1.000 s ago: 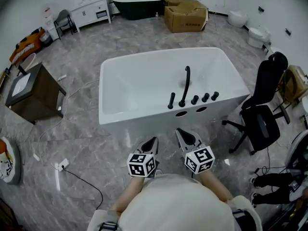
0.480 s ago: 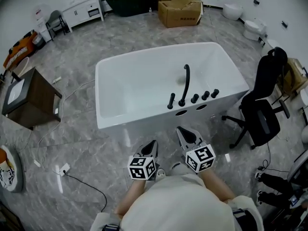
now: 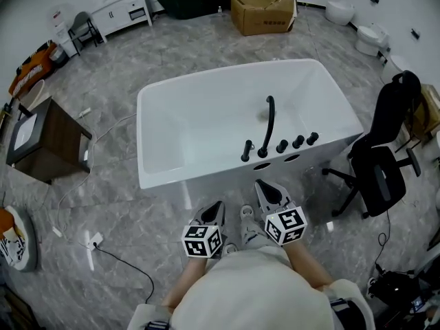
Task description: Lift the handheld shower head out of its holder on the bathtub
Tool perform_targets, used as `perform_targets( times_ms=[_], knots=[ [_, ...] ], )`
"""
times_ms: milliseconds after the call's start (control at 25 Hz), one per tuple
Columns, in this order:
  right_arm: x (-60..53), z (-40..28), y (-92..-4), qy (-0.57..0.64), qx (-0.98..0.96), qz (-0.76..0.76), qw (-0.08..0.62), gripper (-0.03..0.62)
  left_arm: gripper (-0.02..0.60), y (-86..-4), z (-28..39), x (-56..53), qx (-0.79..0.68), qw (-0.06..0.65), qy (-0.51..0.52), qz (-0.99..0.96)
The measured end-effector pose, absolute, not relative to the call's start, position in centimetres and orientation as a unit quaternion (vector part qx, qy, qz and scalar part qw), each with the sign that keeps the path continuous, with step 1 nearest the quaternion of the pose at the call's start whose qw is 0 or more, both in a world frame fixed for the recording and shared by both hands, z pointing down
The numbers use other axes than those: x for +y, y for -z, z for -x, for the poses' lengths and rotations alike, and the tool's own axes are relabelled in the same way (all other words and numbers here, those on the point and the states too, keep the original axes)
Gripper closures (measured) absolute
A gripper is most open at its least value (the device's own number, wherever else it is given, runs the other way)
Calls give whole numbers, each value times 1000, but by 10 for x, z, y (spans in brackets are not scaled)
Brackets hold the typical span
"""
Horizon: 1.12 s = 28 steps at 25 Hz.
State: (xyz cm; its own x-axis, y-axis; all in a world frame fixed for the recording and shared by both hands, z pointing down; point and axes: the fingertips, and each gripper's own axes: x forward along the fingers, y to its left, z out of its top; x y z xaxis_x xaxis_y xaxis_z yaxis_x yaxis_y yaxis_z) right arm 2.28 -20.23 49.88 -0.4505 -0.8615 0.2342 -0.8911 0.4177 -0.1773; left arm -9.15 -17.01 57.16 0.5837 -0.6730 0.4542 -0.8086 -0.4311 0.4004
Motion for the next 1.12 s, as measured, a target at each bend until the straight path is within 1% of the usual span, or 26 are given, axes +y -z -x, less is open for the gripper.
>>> perform_targets(
  times_ms=[360,760,920,960,1040,1120],
  knots=[
    [-274,-50,-523,-137,-844,-514,72,574,561,-573,72,-238,-459,297,-108,-830],
    [-330,-64,-578,-147,-856,-481,121,572,561,-581,62,-287,-485,309,-112,-810],
    [-348,-68,-595,-153,-862,-468,123,566,561,-582,61,-303,-493,312,-112,-804],
    [-352,-70,-601,-155,-864,-463,125,547,561,-583,59,-306,-495,313,-112,-803],
    [-359,-73,-616,-161,-865,-455,134,463,561,-588,54,-312,-499,316,-113,-799],
    [-366,-75,-631,-166,-864,-452,149,426,561,-592,52,-317,-502,321,-114,-795]
  ],
)
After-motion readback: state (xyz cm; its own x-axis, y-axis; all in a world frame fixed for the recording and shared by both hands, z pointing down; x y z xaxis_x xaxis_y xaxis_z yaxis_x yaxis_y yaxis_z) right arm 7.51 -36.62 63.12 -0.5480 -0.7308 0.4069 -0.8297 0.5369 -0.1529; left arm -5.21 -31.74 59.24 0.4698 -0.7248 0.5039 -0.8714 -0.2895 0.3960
